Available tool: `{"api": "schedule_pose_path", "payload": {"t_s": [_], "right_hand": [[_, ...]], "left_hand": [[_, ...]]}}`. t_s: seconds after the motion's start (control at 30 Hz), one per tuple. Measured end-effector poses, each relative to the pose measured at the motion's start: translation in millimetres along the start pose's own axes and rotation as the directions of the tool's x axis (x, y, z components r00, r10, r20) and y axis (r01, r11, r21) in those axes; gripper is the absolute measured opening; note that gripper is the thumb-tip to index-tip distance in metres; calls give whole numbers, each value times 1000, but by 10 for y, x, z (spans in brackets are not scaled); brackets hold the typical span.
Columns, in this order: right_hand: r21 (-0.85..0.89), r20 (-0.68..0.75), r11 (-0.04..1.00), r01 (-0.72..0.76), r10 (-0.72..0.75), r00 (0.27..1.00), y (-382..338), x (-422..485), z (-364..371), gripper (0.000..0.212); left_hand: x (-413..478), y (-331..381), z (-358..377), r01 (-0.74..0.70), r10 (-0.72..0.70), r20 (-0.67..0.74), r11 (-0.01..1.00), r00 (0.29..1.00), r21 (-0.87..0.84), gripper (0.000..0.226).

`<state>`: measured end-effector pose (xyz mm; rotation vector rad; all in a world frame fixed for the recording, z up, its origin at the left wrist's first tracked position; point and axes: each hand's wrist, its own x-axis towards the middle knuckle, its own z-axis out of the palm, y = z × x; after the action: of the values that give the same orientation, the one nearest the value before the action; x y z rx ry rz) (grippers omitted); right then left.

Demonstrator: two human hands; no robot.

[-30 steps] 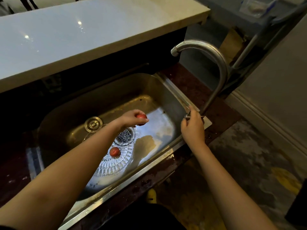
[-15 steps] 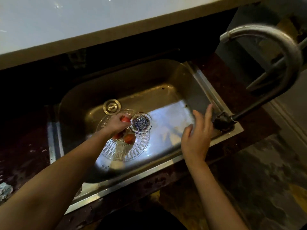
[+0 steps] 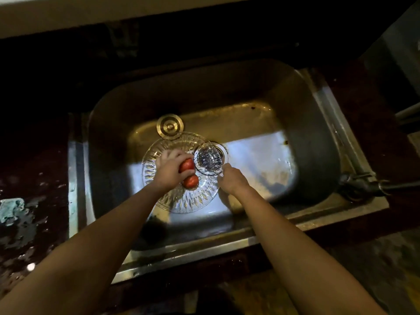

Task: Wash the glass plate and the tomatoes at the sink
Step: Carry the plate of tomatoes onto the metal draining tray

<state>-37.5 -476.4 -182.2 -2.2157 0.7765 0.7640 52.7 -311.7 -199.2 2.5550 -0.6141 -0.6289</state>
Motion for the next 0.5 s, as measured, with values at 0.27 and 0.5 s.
{"api": "schedule_pose_path", "payload": {"t_s": [0.27,0.5], "right_hand": [[181,-87,973,-142,159,983,-99,438,154,34],[255,-146,961,-107,147,978,-47,528,269,42]], "left_hand": [[97,-72,278,-132,133,-6,986,991,102,43],[68,-97,448,-131,170,-134,957,976,260,52]]}}
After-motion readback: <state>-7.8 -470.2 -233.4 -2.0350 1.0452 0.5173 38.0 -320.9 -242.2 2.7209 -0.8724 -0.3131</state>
